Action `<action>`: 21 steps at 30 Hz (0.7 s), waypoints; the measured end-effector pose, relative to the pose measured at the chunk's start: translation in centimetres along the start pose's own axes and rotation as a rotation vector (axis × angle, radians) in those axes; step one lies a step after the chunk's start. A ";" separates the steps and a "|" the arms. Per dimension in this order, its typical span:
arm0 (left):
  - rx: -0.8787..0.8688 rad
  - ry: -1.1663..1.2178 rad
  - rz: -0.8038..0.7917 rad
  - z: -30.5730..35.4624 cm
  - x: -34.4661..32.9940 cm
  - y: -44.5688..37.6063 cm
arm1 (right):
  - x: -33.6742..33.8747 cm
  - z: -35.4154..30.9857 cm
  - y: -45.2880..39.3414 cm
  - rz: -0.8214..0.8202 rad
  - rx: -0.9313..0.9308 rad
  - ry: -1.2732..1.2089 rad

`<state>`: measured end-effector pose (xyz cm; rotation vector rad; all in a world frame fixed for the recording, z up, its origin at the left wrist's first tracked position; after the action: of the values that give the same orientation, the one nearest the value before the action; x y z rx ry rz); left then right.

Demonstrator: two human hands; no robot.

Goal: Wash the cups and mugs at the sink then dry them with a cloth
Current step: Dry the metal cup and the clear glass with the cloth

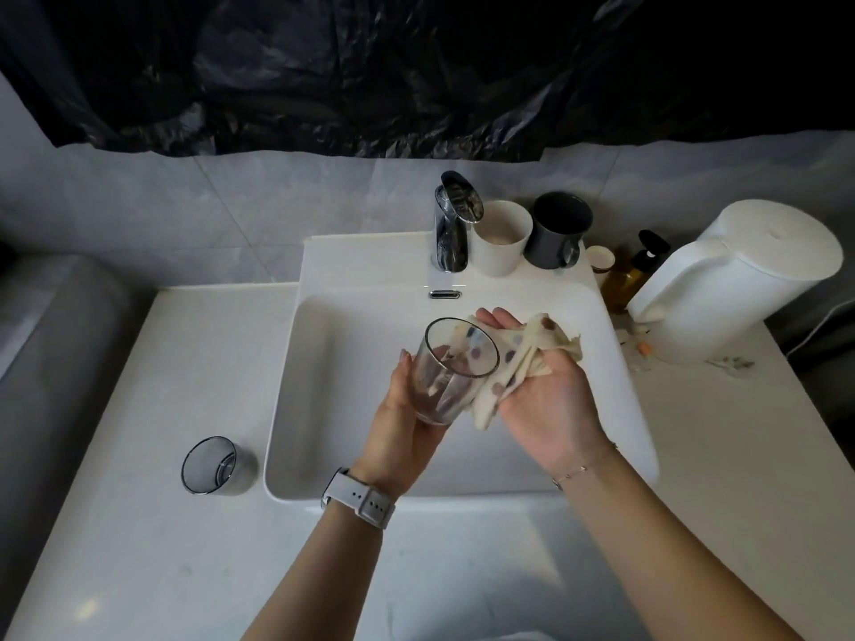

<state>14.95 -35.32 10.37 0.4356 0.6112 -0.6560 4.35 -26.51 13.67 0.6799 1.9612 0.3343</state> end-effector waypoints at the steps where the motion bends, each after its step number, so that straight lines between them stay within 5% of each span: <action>1: -0.006 -0.009 -0.017 0.1 -0.1 0.0 | -0.1 -0.2 0.2 -0.019 0.011 -0.001; 4: -0.019 -0.035 -0.077 -0.1 -0.7 0.4 | -0.6 0.2 0.3 -0.015 0.039 0.250; 9: -0.086 -0.112 -0.149 0.0 -0.3 0.5 | -0.2 0.7 -0.7 0.315 0.033 0.757; 15: -0.476 -0.968 -0.238 2.7 3.0 0.2 | -0.6 0.7 -1.6 0.459 0.075 1.312; 18: -0.447 -1.149 -0.470 3.9 3.3 1.4 | -2.2 1.2 -1.9 0.490 0.157 1.493; 21: -0.518 -1.427 -0.441 4.2 3.2 2.3 | -3.9 2.2 -2.2 0.500 0.254 1.584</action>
<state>20.10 -37.35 11.82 -0.6826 -0.5215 -0.9921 6.97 -30.68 14.34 1.2801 3.3091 1.2112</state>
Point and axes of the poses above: each hand's wrist, its own y-axis away from the middle knuckle, its own x-axis out of the back of the hand, z = x × y, the point moved 3 cm from there along -y, towards the middle knuckle, and after that the axes turned 14 degrees about -x, right-handed, at the moved point
